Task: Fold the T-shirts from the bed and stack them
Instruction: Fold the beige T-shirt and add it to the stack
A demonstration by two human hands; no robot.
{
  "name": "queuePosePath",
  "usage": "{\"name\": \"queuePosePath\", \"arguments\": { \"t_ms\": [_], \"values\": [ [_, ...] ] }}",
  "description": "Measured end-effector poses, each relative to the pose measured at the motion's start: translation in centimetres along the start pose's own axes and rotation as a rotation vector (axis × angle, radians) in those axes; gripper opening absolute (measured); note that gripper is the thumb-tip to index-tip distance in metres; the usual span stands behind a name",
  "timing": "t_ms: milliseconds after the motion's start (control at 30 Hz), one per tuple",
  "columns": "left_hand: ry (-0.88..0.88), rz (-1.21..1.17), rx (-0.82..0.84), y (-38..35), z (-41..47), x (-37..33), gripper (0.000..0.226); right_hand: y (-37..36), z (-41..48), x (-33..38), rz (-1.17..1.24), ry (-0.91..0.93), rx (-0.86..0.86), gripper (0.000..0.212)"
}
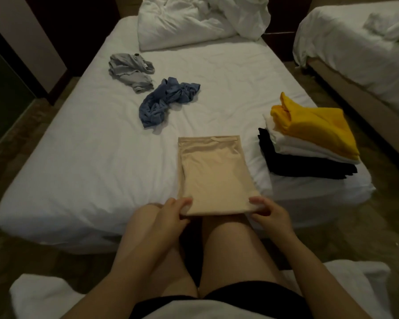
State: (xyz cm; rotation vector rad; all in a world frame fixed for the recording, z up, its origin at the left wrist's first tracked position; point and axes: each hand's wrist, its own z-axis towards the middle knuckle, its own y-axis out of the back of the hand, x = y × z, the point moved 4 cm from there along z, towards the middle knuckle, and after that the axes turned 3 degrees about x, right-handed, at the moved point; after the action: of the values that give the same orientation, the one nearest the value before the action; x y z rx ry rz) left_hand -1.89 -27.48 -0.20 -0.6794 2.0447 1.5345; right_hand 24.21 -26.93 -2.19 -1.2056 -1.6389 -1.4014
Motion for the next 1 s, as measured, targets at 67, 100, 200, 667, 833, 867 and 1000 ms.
{"name": "queuePosePath", "arguments": {
  "t_ms": [67, 100, 200, 667, 833, 867, 1000],
  "values": [
    [-0.033, 0.093, -0.047, 0.1, -0.4, -0.1, 0.048, 0.2, -0.6, 0.4, -0.146, 0.097, -0.052, 0.029],
    [-0.052, 0.118, -0.081, 0.3, -0.7, -0.2, 0.042, 0.4, -0.9, 0.6, -0.211, 0.156, -0.081, 0.026],
    [-0.062, 0.043, -0.189, 1.2, -1.3, 0.0, 0.025, 1.1, -1.5, 1.2, -0.304, 0.324, -0.135, 0.016],
    [-0.061, -0.438, -0.317, 2.6, 2.0, -1.0, 0.017, 0.7, 2.5, 4.5, 0.062, 0.197, -0.183, 0.018],
    [-0.056, -0.366, -0.443, 2.4, 6.0, -2.2, 0.024, -0.2, 6.5, 4.6, 0.059, 0.135, -0.308, 0.024],
    [-0.059, -0.365, -0.471, 2.4, 7.0, -2.3, 0.027, -0.4, 7.5, 4.5, 0.048, 0.129, -0.32, 0.022],
    [-0.04, -0.359, -0.549, 2.8, 11.8, -3.0, 0.025, -0.9, 12.0, 4.4, -0.011, 0.1, -0.319, 0.013]
  ]
}}
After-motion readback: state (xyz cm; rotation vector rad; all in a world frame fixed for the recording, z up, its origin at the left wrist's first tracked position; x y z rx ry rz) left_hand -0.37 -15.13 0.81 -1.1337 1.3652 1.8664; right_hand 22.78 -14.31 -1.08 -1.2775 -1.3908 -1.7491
